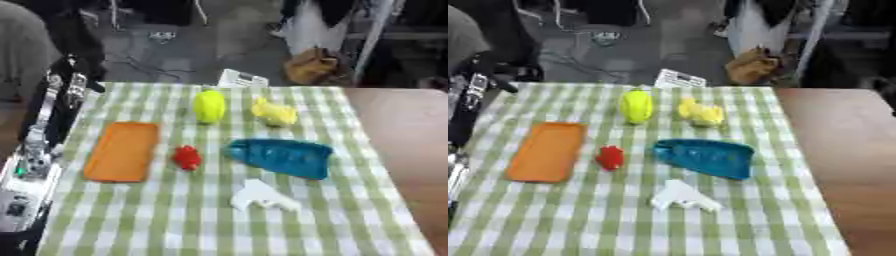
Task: Pick up objects on the table and place them in the box.
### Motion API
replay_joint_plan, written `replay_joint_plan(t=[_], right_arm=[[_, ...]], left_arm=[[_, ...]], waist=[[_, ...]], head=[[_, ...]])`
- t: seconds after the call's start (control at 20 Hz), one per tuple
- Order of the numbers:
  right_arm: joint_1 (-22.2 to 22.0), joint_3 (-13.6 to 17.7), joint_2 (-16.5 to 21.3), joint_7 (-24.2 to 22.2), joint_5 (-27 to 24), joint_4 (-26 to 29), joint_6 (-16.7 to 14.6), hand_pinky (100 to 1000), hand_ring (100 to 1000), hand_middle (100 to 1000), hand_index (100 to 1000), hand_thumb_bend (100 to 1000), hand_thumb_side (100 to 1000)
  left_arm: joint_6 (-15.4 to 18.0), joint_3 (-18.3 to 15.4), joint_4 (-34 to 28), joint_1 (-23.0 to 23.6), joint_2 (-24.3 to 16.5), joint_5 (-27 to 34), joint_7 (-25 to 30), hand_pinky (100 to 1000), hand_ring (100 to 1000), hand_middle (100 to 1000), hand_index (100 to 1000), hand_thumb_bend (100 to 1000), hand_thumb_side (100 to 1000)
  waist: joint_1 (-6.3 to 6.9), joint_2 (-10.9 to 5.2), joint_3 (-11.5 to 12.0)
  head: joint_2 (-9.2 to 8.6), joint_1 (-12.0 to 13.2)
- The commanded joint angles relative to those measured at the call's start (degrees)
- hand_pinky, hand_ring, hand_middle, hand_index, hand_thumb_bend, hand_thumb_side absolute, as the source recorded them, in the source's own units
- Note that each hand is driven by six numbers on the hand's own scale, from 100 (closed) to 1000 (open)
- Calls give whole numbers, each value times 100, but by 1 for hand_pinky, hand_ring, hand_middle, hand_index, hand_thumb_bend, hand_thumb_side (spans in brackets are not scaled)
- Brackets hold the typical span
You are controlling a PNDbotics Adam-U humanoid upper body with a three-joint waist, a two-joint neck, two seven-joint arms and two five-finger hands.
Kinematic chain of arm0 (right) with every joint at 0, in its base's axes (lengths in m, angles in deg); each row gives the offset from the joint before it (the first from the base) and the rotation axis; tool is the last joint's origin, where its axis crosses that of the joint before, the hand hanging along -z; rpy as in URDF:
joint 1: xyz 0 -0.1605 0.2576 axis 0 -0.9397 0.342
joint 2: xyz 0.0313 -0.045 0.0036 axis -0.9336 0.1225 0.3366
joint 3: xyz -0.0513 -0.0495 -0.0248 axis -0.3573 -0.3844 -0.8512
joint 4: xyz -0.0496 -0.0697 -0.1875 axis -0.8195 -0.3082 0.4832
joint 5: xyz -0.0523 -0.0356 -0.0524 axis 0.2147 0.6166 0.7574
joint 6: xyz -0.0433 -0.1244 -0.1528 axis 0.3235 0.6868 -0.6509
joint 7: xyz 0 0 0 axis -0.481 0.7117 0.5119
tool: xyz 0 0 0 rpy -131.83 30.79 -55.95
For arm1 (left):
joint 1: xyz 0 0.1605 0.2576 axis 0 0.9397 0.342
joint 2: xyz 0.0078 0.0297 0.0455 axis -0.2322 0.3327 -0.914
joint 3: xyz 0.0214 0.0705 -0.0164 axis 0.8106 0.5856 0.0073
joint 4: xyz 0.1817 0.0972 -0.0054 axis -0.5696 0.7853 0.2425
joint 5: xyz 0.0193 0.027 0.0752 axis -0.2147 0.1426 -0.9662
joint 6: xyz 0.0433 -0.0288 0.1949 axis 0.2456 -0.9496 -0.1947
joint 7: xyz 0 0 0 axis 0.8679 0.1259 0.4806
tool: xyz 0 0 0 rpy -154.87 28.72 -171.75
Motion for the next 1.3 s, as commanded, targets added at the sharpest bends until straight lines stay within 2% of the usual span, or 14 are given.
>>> replay_joint_plan(t=[0.05,0.55,0.9,1.3], right_arm=[[80,64,95,-17,-52,57,-6,414,671,673,933,100,657],[79,68,100,-25,-45,58,-3,415,671,673,933,100,655],[81,66,101,-49,-40,58,-8,417,678,677,935,100,653],[83,66,105,-72,-24,52,-4,418,678,677,934,100,650]], left_arm=[[8,-21,-87,-84,-58,13,22,554,714,785,812,104,1000],[11,-20,-87,-79,-52,10,44,553,714,785,811,104,1000],[12,-23,-90,-78,-50,8,53,552,714,786,812,103,1000],[14,-23,-93,-78,-49,3,71,550,715,787,811,102,1000]], waist=[[86,-40,5],[86,-43,10],[88,-42,11],[86,-44,10]], head=[[-25,-13],[36,-31],[164,-12],[174,-33]])
